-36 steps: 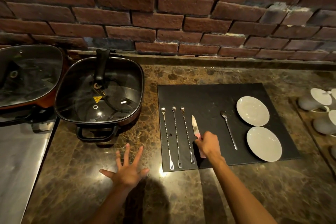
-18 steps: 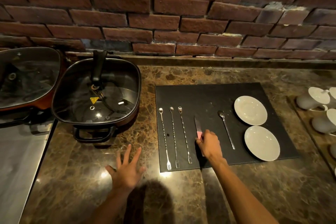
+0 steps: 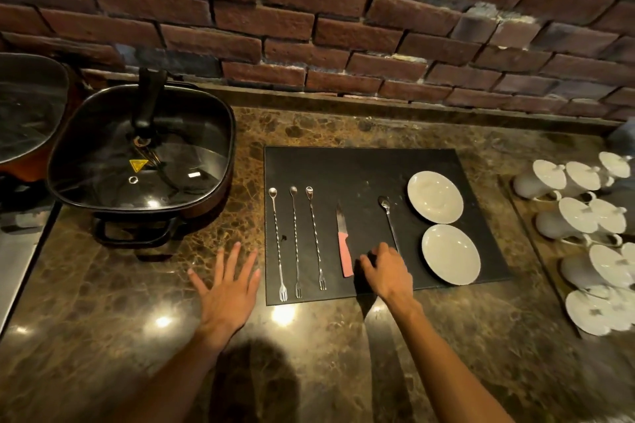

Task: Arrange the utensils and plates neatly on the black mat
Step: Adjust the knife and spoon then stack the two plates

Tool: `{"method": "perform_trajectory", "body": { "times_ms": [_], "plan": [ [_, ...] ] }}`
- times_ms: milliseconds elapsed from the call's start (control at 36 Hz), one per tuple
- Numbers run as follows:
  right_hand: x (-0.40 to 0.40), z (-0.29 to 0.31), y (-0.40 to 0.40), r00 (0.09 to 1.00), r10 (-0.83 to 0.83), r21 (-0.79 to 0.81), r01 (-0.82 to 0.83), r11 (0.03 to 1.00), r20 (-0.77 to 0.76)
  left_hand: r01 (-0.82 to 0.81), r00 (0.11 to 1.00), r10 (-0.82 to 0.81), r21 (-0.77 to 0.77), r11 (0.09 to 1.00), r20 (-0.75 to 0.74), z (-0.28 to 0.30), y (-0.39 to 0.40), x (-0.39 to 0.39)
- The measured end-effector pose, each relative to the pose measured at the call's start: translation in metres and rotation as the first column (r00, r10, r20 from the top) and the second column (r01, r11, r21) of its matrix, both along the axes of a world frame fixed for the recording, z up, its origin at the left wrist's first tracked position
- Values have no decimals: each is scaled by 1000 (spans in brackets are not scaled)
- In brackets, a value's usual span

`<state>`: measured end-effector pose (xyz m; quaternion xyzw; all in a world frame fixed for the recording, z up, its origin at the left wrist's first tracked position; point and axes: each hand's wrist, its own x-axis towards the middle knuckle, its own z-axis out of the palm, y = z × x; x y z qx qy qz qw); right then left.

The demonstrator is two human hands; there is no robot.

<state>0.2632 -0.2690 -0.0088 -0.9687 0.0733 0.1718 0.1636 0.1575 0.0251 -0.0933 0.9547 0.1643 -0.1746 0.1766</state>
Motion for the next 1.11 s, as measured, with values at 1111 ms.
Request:
{"method": "perform_trajectory", "body": {
  "times_ms": [1111],
  "plan": [
    [75, -17, -49, 998, 14, 96, -9, 995, -55, -63, 972, -18, 331, 942, 236, -33, -12, -7]
  ]
}}
